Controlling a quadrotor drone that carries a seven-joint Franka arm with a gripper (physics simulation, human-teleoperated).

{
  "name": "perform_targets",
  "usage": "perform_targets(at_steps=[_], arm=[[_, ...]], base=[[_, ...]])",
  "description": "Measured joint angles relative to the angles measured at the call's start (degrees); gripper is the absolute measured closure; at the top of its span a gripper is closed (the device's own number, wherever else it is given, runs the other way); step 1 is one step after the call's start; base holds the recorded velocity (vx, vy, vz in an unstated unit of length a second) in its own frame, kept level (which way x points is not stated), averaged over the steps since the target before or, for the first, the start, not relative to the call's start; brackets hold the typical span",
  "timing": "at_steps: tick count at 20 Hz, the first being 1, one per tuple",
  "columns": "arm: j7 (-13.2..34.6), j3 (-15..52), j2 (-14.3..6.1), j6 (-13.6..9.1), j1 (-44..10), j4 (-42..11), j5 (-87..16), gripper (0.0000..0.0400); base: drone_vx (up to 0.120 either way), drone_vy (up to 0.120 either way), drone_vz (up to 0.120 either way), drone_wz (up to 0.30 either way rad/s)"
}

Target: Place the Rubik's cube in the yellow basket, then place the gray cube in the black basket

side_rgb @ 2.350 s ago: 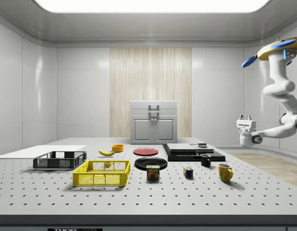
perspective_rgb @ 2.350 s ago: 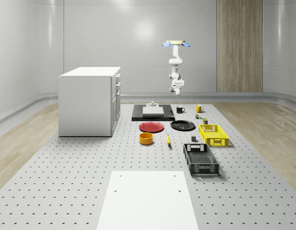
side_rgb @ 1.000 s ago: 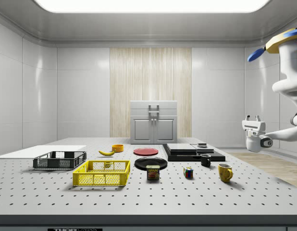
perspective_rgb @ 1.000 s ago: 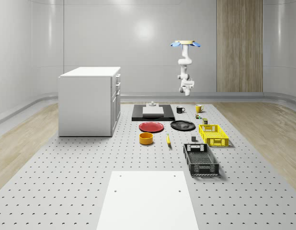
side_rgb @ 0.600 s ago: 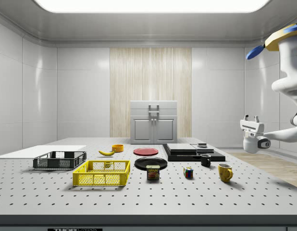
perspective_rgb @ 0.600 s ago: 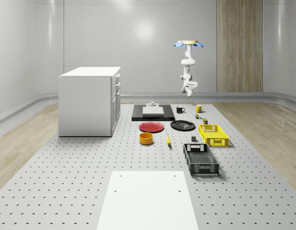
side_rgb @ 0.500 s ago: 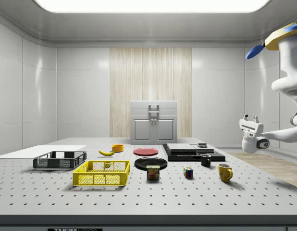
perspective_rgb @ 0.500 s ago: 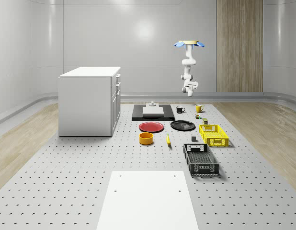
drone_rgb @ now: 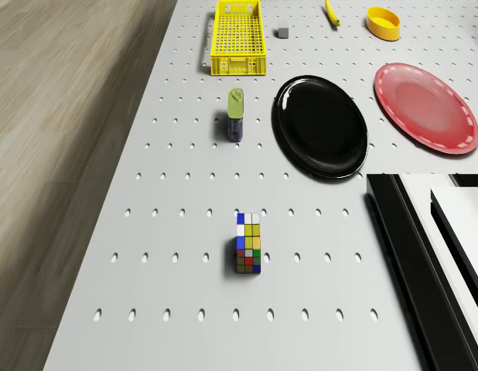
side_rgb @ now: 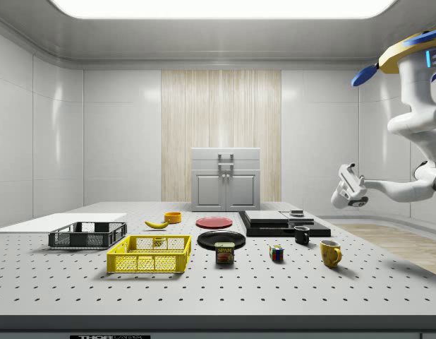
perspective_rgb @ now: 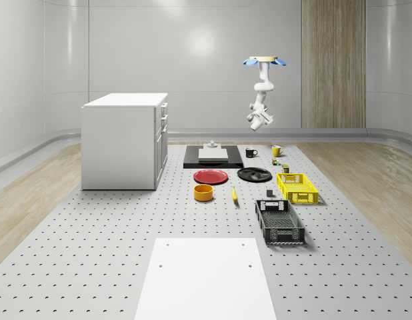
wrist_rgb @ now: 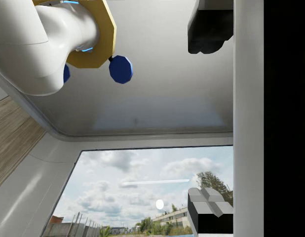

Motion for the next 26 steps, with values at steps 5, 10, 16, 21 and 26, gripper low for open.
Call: perform_targets(at_steps=[5,10,16,21,26], arm=[[8.33,18.07,-3.66,0.51,-8.86,-16.54,-30.86,0.0],[20.91,32.16,-7.67,-4.18,-23.34,-31.76,-58.7,0.0],[31.7,40.95,-11.8,-11.35,-38.87,-37.94,-73.47,0.0],[36.09,44.19,-14.46,-13.92,-45.56,-39.04,-76.9,0.0],[38.33,45.85,-16.51,-14.31,-48.8,-39.27,-77.56,0.0]], base=[[0.12,0.0,-0.096,0.0],[0.12,0.0,-0.12,0.0],[0.12,0.0,-0.12,0.0],[0.12,0.0,-0.12,0.0],[0.12,0.064,-0.008,0.0]])
